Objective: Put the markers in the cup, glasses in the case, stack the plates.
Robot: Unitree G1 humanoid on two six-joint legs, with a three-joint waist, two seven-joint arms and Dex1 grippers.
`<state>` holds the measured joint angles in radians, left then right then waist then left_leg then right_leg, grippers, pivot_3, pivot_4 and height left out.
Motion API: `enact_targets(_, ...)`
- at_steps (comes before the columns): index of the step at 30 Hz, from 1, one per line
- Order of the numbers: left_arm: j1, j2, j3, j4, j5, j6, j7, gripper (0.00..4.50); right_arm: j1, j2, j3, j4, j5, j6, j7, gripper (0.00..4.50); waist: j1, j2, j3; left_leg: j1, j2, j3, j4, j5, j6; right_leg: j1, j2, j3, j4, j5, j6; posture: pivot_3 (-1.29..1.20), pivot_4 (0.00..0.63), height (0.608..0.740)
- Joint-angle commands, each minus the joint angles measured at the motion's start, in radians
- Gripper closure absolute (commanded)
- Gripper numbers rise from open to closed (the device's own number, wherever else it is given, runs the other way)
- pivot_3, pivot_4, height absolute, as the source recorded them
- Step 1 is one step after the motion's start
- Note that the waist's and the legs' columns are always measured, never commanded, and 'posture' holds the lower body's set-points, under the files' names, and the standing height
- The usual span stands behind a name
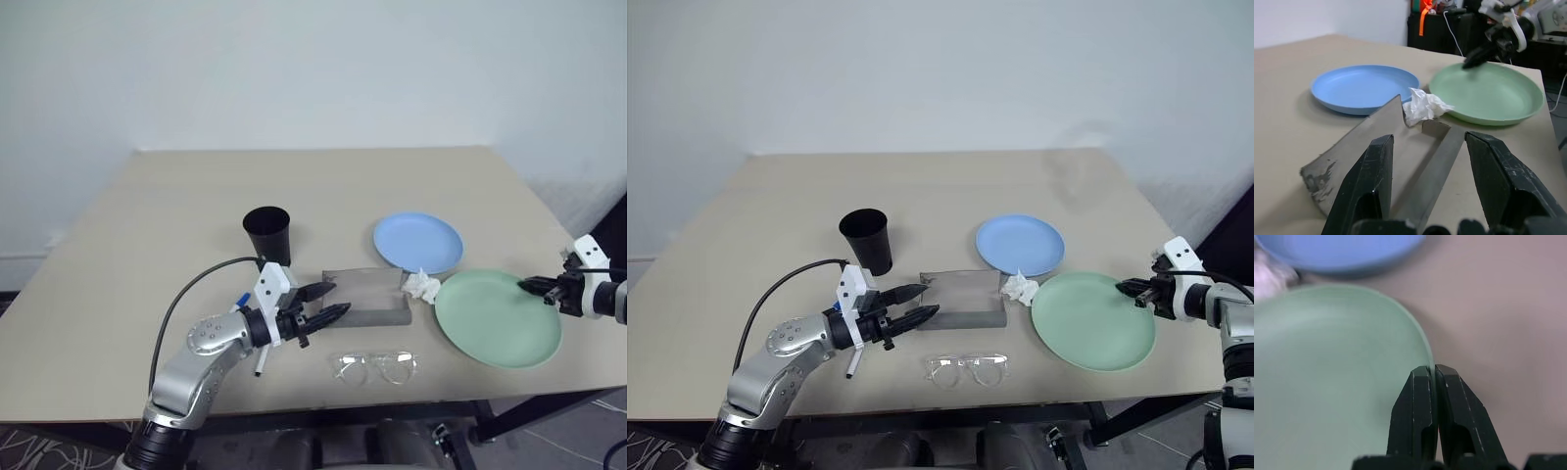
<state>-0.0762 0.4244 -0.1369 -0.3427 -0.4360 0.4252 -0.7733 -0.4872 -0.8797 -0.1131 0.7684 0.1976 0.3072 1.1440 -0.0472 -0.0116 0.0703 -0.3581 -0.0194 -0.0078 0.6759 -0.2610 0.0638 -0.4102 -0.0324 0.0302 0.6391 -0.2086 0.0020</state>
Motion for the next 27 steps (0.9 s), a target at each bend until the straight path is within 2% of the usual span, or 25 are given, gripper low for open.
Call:
enact_targets(1,-0.021,0.0,0.007,-0.014,0.0,-0.02,-0.002,2.08,-0.05,-0.006,-0.063,-0.026,0.076,0.015,0.067,4.49,0.001,0.001,0.0,0.0,0.0,0.0,0.0,0.0,0.0,0.0,0.0,0.0,0.0,0.0,0.0,0.0,0.0,0.74)
enact_targets(5,-0.017,0.0,0.005,-0.017,-0.001,-0.018,-0.001,2.08,-0.073,-0.021,-0.091,-0.061,0.135,0.066,0.15,4.49,0.002,0.001,0.0,-0.002,-0.001,-0.001,-0.001,-0.001,0.002,-0.001,-0.001,0.001,0.0,0.0,0.0,0.0,0.0,0.74)
enact_targets(10,-0.019,-0.001,0.004,-0.017,-0.001,-0.016,-0.001,2.08,-0.116,-0.027,-0.099,-0.057,0.152,0.082,0.183,4.49,0.002,0.002,0.0,-0.002,-0.002,0.0,-0.001,-0.003,0.004,-0.001,-0.002,0.002,-0.001,0.001,0.001,0.0,0.0,0.74)
enact_targets(20,-0.035,-0.006,0.0,-0.001,0.0,-0.02,-0.005,2.08,-0.299,0.098,-0.064,-0.011,0.095,0.062,-0.034,4.49,0.002,0.002,0.0,-0.002,-0.002,0.001,-0.001,-0.004,0.004,-0.002,-0.002,0.003,-0.001,0.001,0.001,0.0,0.0,0.74)
enact_targets(27,-0.05,-0.014,-0.007,0.014,0.005,-0.026,-0.007,2.08,-0.465,0.209,-0.026,0.179,0.004,0.003,-0.241,4.49,0.001,0.003,0.0,-0.004,-0.004,0.003,-0.003,-0.004,0.004,-0.005,-0.002,0.007,-0.001,0.004,0.005,0.0,0.0,0.74)
